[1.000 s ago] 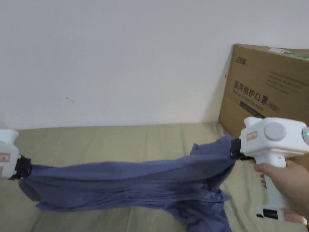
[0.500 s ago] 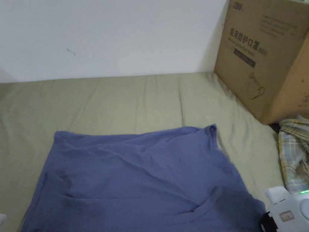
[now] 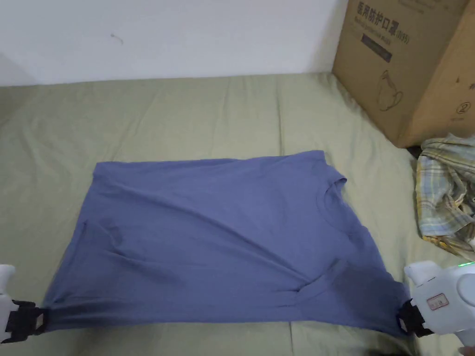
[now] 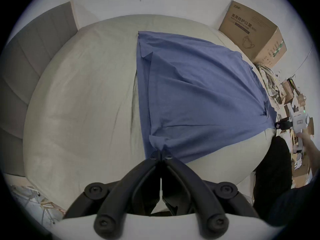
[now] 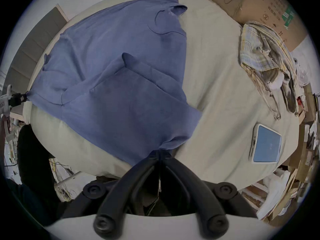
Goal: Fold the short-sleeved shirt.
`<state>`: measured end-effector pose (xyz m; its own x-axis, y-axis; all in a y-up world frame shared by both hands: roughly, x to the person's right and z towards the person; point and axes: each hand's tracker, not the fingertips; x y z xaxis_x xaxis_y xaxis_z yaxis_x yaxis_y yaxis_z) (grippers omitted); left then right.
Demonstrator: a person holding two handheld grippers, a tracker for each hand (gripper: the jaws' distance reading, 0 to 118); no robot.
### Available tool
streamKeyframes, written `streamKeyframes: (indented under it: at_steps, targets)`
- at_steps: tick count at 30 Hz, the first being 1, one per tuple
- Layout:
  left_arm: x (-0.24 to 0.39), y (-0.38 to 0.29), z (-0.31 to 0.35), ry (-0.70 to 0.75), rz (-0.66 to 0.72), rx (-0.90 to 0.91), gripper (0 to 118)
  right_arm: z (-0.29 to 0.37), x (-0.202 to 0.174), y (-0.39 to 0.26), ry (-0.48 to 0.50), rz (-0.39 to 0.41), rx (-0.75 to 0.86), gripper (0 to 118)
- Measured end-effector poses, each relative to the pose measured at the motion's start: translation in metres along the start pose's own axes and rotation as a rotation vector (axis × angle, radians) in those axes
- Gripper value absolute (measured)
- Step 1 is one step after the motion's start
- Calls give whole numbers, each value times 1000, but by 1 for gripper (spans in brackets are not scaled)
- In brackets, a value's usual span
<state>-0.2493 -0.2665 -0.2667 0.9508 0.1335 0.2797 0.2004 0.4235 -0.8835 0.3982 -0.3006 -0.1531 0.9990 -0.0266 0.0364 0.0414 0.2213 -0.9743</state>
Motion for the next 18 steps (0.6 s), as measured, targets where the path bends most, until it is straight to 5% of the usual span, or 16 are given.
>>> streamKeyframes:
  at_steps: [2, 3, 5, 6, 7, 8, 9, 14, 18]
  targets:
    - [3, 0, 2, -8, 4, -1, 0, 0, 2, -2, 19, -34, 27, 4]
    - [5, -1, 1, -9, 4, -1, 1, 1, 4, -6, 30, -46, 40, 16]
    - [9, -3, 1, 4, 5, 1, 20, 4, -1, -7, -21, -68, 45, 49]
    - [9, -3, 1, 31, 1, 3, 39, 7, -3, -7, -32, -73, 54, 69]
    - [11, -4, 4, 35, 1, 10, 79, 11, -2, -8, -25, -84, 69, 91]
    - [12, -5, 9, 34, 0, 14, 102, 19, -4, -7, -5, -107, 94, 95]
    - [14, -5, 16, 13, 1, 35, 112, 28, -6, -6, 20, -122, 127, 95]
    - [32, -5, 53, -40, 61, 201, 114, 81, -31, 3, 1, -103, 367, 95]
    - [60, -6, 70, 81, 17, 289, 114, 105, -59, 7, 5, -144, 486, 95]
